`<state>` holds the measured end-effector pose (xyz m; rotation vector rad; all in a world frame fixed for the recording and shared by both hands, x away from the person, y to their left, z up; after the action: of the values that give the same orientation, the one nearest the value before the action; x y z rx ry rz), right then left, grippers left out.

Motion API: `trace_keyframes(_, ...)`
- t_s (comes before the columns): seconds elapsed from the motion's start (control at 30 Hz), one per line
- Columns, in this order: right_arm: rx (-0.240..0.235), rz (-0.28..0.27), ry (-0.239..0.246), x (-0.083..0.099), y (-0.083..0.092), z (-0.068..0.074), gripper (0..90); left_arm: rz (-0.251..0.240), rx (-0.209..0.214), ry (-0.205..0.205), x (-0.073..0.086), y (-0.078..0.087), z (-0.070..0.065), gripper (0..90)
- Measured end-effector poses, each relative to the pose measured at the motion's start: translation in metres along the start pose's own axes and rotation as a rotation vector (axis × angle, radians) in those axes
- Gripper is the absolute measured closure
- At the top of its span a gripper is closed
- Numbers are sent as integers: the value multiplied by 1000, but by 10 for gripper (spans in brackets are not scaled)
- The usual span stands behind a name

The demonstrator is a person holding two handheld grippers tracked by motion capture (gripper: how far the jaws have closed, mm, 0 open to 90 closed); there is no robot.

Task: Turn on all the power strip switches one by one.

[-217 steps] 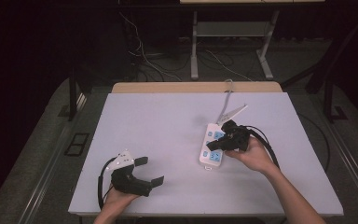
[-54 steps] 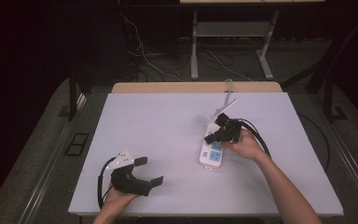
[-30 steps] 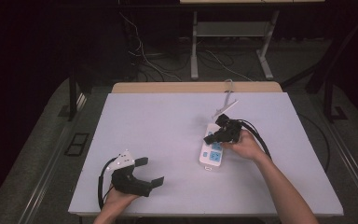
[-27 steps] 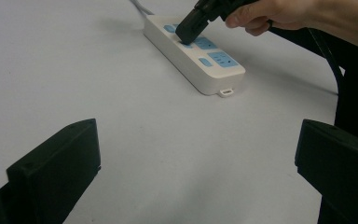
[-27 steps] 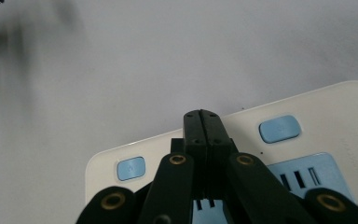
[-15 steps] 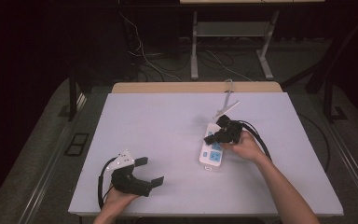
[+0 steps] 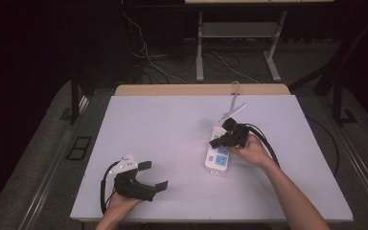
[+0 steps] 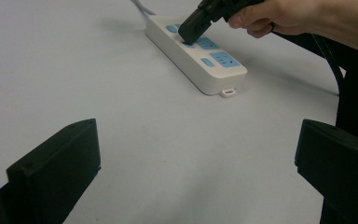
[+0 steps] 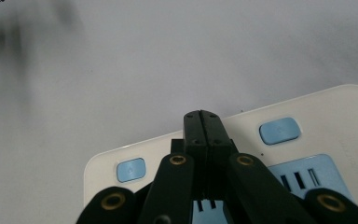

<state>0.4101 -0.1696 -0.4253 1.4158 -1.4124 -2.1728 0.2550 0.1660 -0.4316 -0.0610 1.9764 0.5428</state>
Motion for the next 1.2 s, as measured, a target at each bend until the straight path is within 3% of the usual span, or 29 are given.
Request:
trace_keyframes(0.63, 25, -24, -9, -12, 22, -11, 900, -2, 0, 2, 0, 0, 1, 0)
trace_keyframes(1.2, 43, -16, -31, -18, 15, -23, 900, -3, -3, 4, 0, 1, 1, 0)
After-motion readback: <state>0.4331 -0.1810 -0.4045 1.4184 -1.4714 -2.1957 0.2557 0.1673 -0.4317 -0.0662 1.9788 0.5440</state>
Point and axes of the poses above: each handheld gripper's, and its own axes: y roughly backward along the jaws, x roughly out of its underside, z roughly to its left, the point moved 1 cm from there along -y, roughly forward along the jaws, and after that the axes turned 13 degrees about x, right-handed, at the moved point
